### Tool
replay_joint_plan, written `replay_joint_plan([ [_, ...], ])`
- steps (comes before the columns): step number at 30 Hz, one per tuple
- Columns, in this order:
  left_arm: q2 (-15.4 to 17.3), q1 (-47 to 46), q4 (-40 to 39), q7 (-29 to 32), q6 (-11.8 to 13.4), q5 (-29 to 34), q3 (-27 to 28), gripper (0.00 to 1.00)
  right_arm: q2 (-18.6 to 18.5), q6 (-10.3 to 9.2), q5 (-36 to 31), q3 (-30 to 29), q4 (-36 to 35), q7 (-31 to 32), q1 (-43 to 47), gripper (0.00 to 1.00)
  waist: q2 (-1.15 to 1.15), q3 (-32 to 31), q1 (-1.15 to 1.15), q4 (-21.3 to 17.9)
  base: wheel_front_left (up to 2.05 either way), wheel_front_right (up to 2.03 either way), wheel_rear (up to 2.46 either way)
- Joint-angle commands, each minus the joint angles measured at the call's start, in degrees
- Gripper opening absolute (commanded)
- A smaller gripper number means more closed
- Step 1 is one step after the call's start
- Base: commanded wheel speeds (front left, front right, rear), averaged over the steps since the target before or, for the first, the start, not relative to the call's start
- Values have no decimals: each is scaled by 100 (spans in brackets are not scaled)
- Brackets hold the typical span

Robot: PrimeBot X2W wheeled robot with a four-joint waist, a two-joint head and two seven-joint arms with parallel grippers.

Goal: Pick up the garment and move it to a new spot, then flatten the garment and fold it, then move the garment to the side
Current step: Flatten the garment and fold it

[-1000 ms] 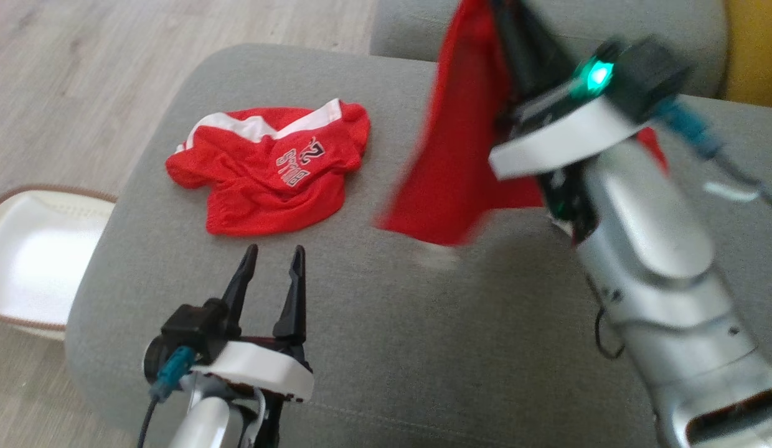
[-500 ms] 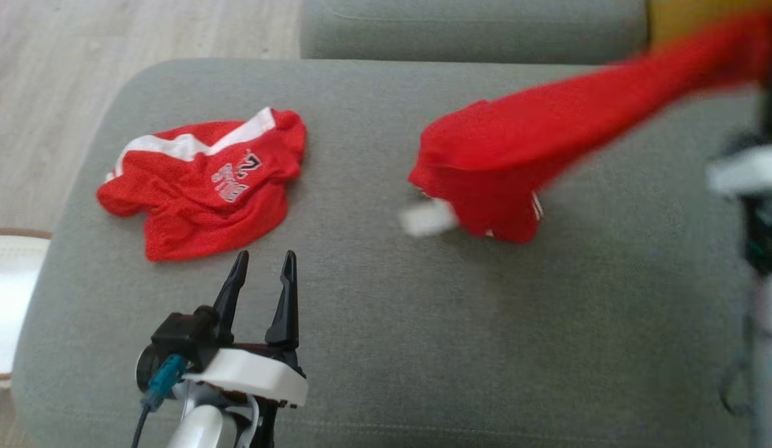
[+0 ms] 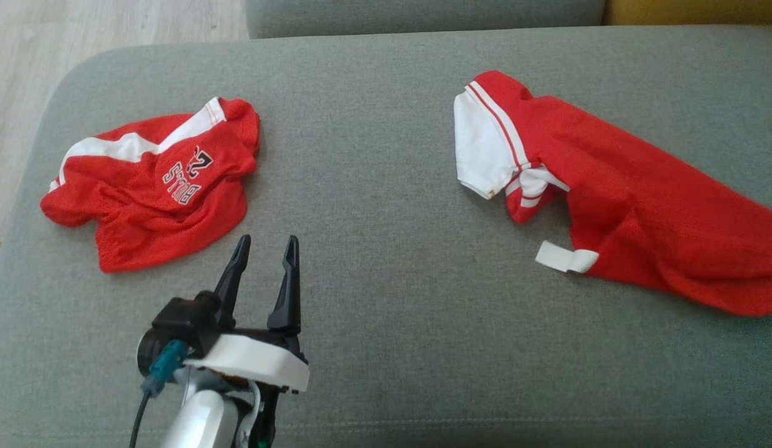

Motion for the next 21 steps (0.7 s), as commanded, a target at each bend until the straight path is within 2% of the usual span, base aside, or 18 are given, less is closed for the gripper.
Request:
replay_joint_plan([
  [1, 3, -273, -142, -70, -32, 49, 142, 100, 3, 23, -100, 253, -258, -136, -218, 100, 0, -7, 0, -11, 0, 0, 0],
  [4, 3, -284, -131, -70, -33, 40, 134, 100, 166, 23, -57, 620, -413, -373, -208, 100, 0, -46, 0, -12, 0, 0, 0],
  [6, 3, -284, -159, -70, -25, 24, 150, 100, 201, 23, 54, 1073, -578, -538, -120, 100, 0, -86, 0, -6, 0, 0, 0],
  [7, 3, -284, -159, -70, -25, 24, 150, 100, 201, 23, 54, 1073, -578, -538, -120, 100, 0, -86, 0, -6, 0, 0, 0],
  [12, 3, -255, -297, -70, -3, -10, 176, 100, 243, 23, 369, 2318, -1171, -782, 313, 100, 0, -204, 0, 26, 0, 0, 0],
  [15, 3, -223, -346, -70, 1, -16, 167, 100, 316, 23, 440, 2845, -1504, -833, 665, 100, 0, -252, 0, 49, 0, 0, 0],
  [21, 3, -161, -388, -70, -8, -14, 115, 100, 552, 23, 520, 3337, -1663, -862, 1369, 100, 0, -307, 0, 117, 0, 0, 0],
])
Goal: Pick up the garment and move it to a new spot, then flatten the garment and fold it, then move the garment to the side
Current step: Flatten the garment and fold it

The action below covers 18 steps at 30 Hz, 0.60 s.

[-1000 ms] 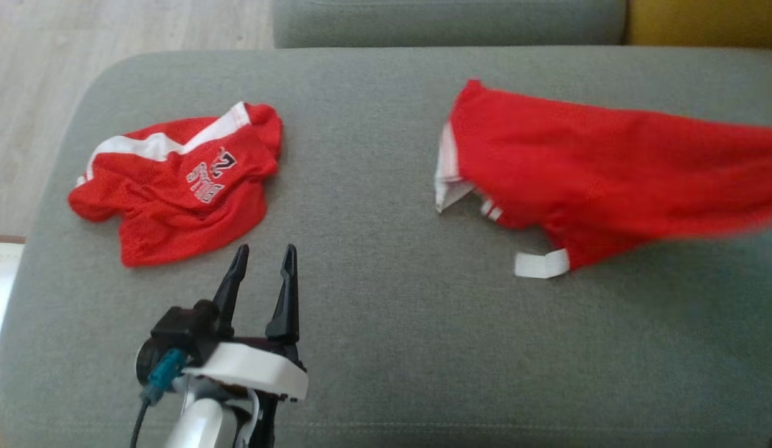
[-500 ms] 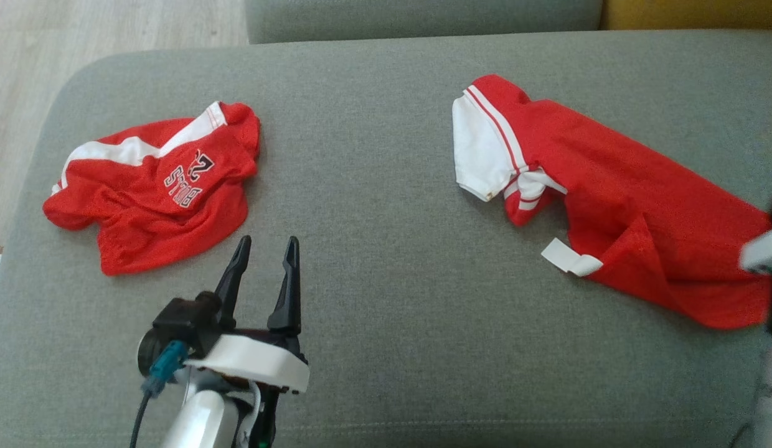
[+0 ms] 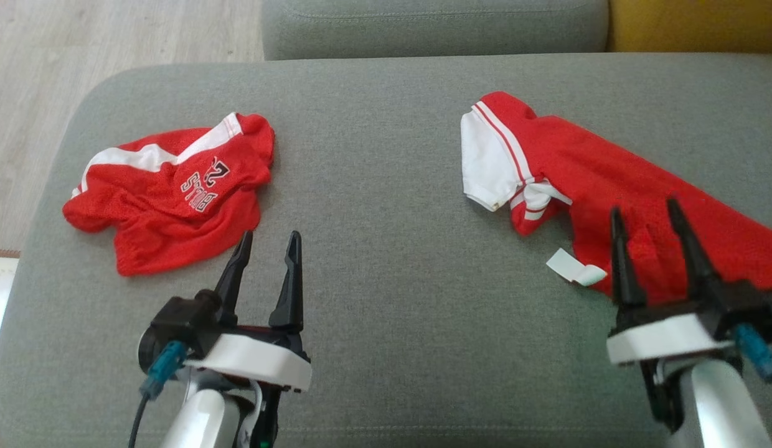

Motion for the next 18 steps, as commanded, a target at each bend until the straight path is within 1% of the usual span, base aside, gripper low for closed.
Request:
replay_joint_plan([
  [1, 4, -169, -215, -70, -9, -9, 137, 100, 6, 22, 37, 151, -185, -65, -61, 100, 0, 5, 0, 18, 0, 0, 0],
  [5, 4, -133, -231, -70, -8, -5, 112, 100, 59, 22, 114, 211, -79, -71, 91, 100, 0, 13, 0, 59, 0, 0, 0],
  [10, 4, -142, -213, -70, -23, 4, 78, 100, 74, 22, 207, 395, 168, -30, 14, 100, 0, 84, 0, 156, 0, 0, 0],
  [16, 4, -198, -183, -70, -46, 6, -18, 100, 77, 22, 541, 440, 788, 272, -330, 100, 0, 282, 0, 354, 0, 0, 0],
  [18, 4, -248, -165, -70, -53, 8, -55, 100, 77, 22, 733, 378, 1179, 424, -567, 100, 0, 429, 0, 477, 0, 0, 0],
])
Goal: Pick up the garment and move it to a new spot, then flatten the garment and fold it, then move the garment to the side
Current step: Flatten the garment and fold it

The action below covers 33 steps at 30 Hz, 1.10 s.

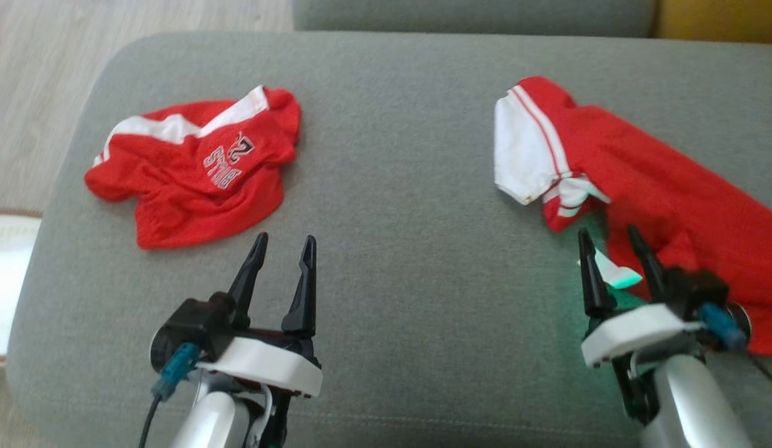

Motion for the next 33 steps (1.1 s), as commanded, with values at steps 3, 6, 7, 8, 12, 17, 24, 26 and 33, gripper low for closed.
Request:
replay_joint_plan([
  [3, 3, -329, -134, -70, -14, 3, 98, 100, -12, 23, 206, 24, 249, 150, -475, 100, 0, 259, 0, 223, 0, 0, 0],
  [6, 3, -405, -132, -70, -9, -15, 51, 100, -12, 23, 254, -107, 567, 147, -729, 100, 0, 419, 0, 356, 0, 0, 0],
  [7, 3, -427, -133, -70, -3, -27, 40, 100, -12, 23, 248, -146, 664, 132, -807, 100, 0, 470, 0, 398, 0, 0, 0],
  [8, 3, -451, -134, -70, 1, -37, 29, 100, -12, 23, 254, -185, 758, 108, -884, 100, 0, 514, 0, 437, 0, 0, 0],
  [12, 3, -514, -127, -70, 13, -63, -9, 100, -12, 23, 230, -282, 1017, 23, -1083, 100, 0, 607, 0, 538, 0, 0, 0],
  [17, 3, -573, -108, -70, 32, -90, -38, 100, -12, 23, 239, -258, 1352, -91, -1328, 0, 0, 650, 0, 635, 0, 0, 0],
  [24, 3, -563, -62, -70, 59, -93, -3, 100, -12, 23, 757, 576, 1316, -239, -1427, 0, 0, 485, 0, 586, 0, 0, 0],
  [26, 3, -549, -61, -70, 62, -90, 1, 100, -12, 23, 1021, 974, 1186, -237, -1414, 0, 0, 423, 0, 542, 0, 0, 0],
  [33, 3, -479, -33, -70, 62, -89, 14, 100, -12, 23, 1847, 2260, 601, 11, -1235, 0, 0, 160, 0, 429, 0, 0, 0],
])
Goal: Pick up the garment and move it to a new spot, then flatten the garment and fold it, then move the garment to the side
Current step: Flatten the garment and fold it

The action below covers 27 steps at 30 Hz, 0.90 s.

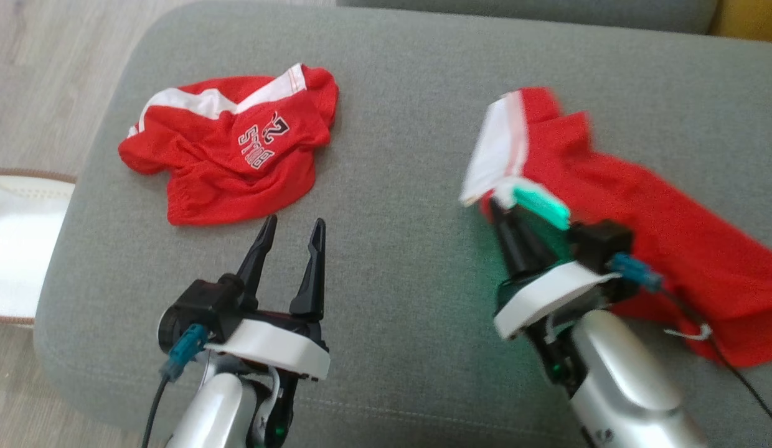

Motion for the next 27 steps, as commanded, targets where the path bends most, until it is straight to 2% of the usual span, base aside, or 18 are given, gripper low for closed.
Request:
replay_joint_plan([
  [1, 7, -126, -168, -70, 24, -25, 175, 100, 40, 23, 72, 262, -262, 48, -24, 0, 0, -80, 0, -24, 0, 0, 0],
  [5, 7, -51, -161, -70, 31, -26, 200, 100, 40, 23, 347, 730, -424, 246, 200, 0, 0, -207, 0, -33, 0, 0, 0],
  [6, 7, -27, -159, -70, 31, -24, 212, 100, 40, 23, 293, 796, -378, 297, 237, 22, 0, -232, 0, -40, 0, 0, 0],
  [7, 7, -3, -156, -70, 31, -22, 221, 100, 40, 23, 136, 832, -306, 304, 252, 100, 0, -256, 0, -43, 0, 0, 0],
  [12, 7, 92, -143, -70, 41, -7, 276, 100, 40, 23, -218, 876, -130, 296, 312, 100, 0, -354, 0, -109, 0, 0, 0],
  [17, 7, 166, -177, -70, 44, 1, 367, 100, 25, 23, -633, 532, -102, 271, 354, 100, 0, -464, 0, -273, 0, 0, 0],
  [23, 7, 220, -242, -70, 59, -18, 434, 100, -176, 23, -1007, 30, -535, 153, 670, 100, 0, -618, 0, -507, 0, 0, 0],
  [27, 7, 212, -324, -70, 81, -37, 445, 100, -300, 23, -1301, -504, -1047, -70, 1017, 100, 0, -620, 0, -626, 0, 0, 0],
])
